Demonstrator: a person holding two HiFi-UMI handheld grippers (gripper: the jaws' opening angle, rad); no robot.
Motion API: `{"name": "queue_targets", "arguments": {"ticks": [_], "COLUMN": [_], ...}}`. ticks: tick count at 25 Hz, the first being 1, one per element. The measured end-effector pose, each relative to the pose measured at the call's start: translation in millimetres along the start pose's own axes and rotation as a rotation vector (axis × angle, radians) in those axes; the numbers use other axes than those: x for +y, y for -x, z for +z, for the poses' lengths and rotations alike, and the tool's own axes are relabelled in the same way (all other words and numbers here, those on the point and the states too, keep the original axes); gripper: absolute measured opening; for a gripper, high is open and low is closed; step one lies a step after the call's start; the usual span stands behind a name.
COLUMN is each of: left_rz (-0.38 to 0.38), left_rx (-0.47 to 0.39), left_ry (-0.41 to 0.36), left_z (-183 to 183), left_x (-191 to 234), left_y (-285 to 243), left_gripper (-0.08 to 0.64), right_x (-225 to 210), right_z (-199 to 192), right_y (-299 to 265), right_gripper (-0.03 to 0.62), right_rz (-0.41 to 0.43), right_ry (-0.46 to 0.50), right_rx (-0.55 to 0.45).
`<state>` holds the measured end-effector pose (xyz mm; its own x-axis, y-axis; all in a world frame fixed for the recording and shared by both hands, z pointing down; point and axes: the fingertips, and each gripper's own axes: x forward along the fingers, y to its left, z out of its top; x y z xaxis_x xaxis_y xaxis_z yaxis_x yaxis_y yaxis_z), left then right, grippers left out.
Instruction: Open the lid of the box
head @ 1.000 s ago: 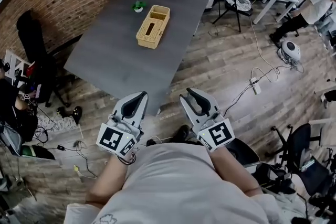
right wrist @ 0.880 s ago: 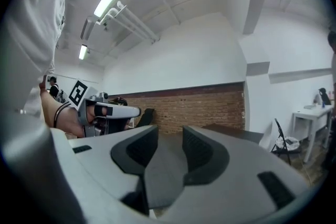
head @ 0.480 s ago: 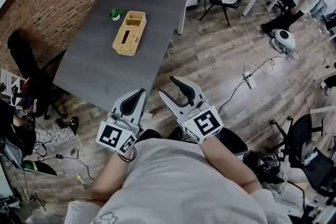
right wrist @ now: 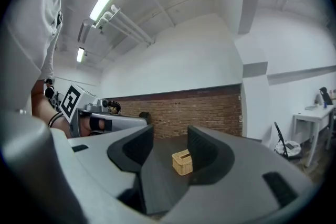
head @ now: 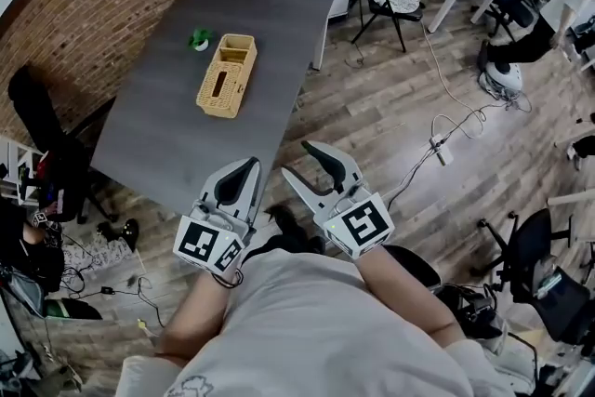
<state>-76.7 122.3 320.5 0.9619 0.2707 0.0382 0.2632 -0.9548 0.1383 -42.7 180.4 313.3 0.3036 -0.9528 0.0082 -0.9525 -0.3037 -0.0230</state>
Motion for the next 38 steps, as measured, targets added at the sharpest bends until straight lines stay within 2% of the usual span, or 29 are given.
{"name": "queue_targets", "arguments": {"ticks": [11, 19, 28, 38], "left_rz": [0.065, 0.121, 0.238, 0.449], "left_rx": [-0.019, -0.032, -0.039, -0.032], "left_ry": [0.015, 0.009, 0.019, 0.030], "left_z": [12, 20, 19, 18], "left_x": [88, 139, 175, 216], "left_y": [-34, -30, -20, -33], "left_gripper": [0.011, 0.011, 0.011, 0.011], "right_x": [-35, -31, -22, -39], "right_z": [-7, -4, -16, -25], "right_y": [-97, -156, -204, -257], "right_gripper": [0.209, 0.210, 0.210, 0.210], "right_rz": [0.084, 0.159, 0.300, 0.507], "right_ry": [0.010, 0.023, 0.009, -0.008], "right_rx": [0.033, 0.031, 0.054, 0.068]}}
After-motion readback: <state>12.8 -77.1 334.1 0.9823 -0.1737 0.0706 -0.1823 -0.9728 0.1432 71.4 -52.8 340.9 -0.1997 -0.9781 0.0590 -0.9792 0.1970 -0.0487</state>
